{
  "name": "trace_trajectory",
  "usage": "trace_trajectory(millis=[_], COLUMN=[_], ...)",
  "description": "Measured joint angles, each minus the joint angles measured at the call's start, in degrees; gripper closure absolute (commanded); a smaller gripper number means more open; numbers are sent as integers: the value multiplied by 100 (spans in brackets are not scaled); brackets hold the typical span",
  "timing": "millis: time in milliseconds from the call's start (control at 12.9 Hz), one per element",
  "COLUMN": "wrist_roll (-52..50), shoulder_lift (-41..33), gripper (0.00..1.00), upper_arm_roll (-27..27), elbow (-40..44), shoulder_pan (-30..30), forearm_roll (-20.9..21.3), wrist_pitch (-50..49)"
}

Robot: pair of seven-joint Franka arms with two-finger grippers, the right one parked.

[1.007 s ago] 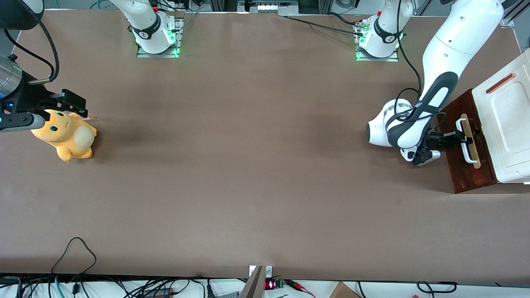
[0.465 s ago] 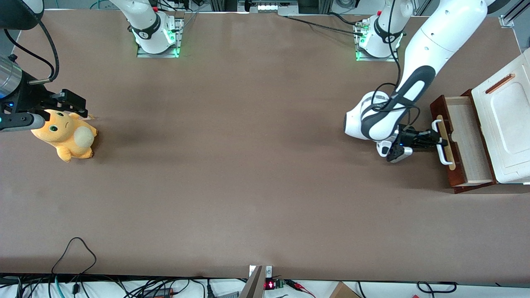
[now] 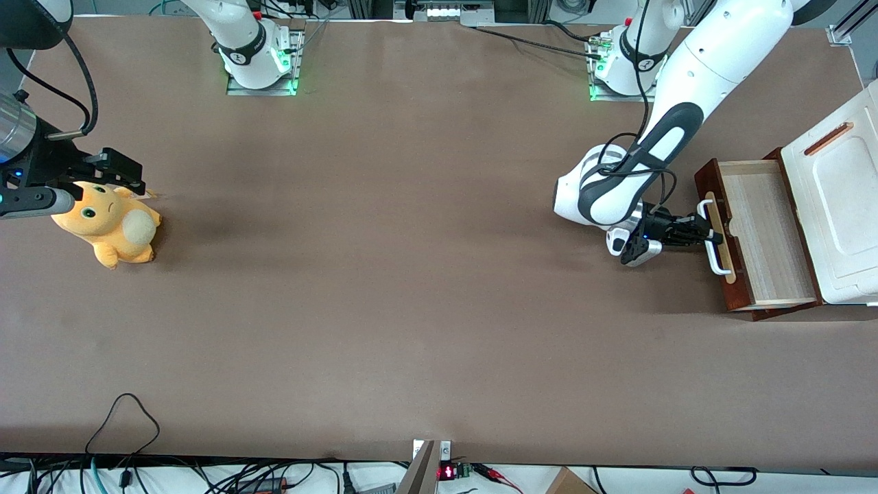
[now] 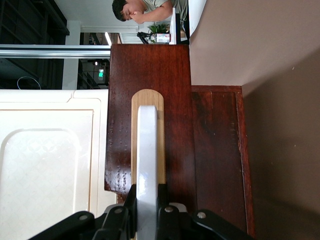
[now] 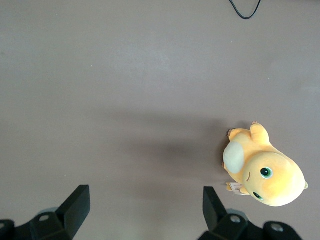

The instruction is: Open lower drawer with left arm only

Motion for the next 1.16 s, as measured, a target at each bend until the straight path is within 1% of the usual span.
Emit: trace_trajectory(millis=[77,465,542,620,775,852,1007,1162], wrist_roll=[6,102,151,228,717,1047,1559,1910], shoulder_lift=[1,-19,-50,-116,-407,-631,-1104,-1555], gripper=[1,0,0,0,0,0,0,0], upper_arm_roll=[-19,-88,-88,-88,-89,-89,-87,-72], elbow=[13,186,241,326,537,653,916,1248], shoulder_pan=[-11,-51,-51,-51,-49,-46,-40,-41], forearm_roll=[27,16,-73,-249,-792,-1155,-2107,-3316], wrist_pitch=[63,99,153,270,702,939,1271,1442])
